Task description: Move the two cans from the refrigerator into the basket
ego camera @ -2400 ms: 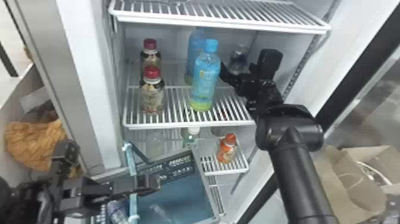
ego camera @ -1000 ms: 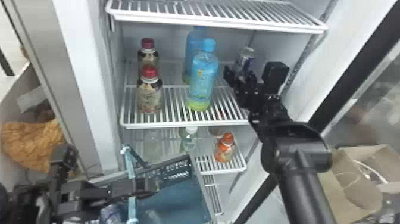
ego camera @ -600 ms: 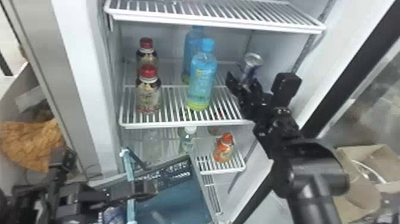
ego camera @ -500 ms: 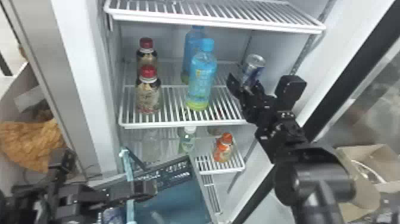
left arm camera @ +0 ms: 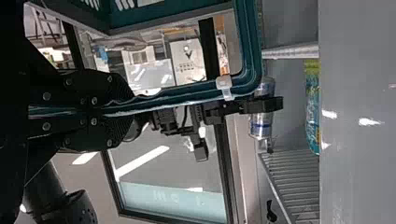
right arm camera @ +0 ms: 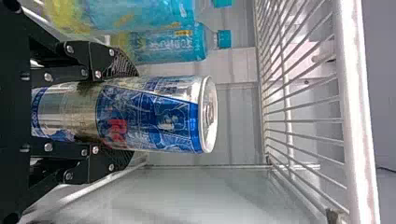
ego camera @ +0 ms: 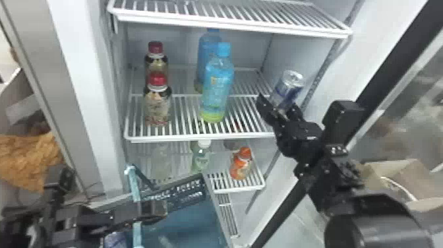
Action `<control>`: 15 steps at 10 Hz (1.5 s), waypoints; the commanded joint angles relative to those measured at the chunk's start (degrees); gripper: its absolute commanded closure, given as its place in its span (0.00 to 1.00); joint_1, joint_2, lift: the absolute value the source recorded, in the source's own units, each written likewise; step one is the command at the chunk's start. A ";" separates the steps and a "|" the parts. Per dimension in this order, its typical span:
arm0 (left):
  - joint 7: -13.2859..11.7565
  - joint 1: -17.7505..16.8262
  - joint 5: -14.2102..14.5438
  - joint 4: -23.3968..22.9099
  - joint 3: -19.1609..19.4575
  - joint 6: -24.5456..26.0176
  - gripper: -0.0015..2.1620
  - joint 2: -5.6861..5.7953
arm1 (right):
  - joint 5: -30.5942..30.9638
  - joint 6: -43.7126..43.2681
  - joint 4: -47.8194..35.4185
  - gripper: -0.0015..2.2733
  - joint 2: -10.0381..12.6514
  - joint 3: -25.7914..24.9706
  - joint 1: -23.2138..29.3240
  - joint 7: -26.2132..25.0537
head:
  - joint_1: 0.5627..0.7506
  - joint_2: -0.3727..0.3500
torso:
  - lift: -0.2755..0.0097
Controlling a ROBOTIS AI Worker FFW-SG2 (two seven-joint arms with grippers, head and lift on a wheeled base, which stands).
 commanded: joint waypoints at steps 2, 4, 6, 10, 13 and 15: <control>0.00 0.00 0.00 0.00 0.15 0.00 0.55 -0.06 | -2.49 2.90 -8.16 0.56 -0.10 -1.02 7.29 0.03 | 0.70 0.16 | 0.88; 0.00 0.00 0.00 0.00 0.03 0.00 0.55 -0.14 | -5.23 6.42 -15.61 0.56 -0.71 -1.93 13.61 0.91 | 0.70 0.16 | 0.88; 0.00 0.14 0.00 0.00 0.15 0.00 0.55 -0.14 | -7.40 9.93 -21.10 0.56 -0.89 -2.73 18.25 3.02 | 0.70 0.18 | 0.88; 0.09 0.00 -0.34 0.00 0.72 0.00 0.55 -0.23 | -9.00 17.24 -24.61 0.56 -0.27 -2.50 21.21 8.38 | 0.70 0.24 | 0.88; 0.53 -0.28 -0.11 0.00 0.60 0.00 0.55 -0.32 | -9.00 21.89 -25.03 0.56 0.17 -0.45 21.91 11.90 | 0.70 0.28 | 0.88; 0.70 -0.42 -0.11 0.00 0.26 0.00 0.55 -0.32 | -9.46 24.56 -24.61 0.56 0.08 1.84 21.07 13.57 | 0.70 0.32 | 0.88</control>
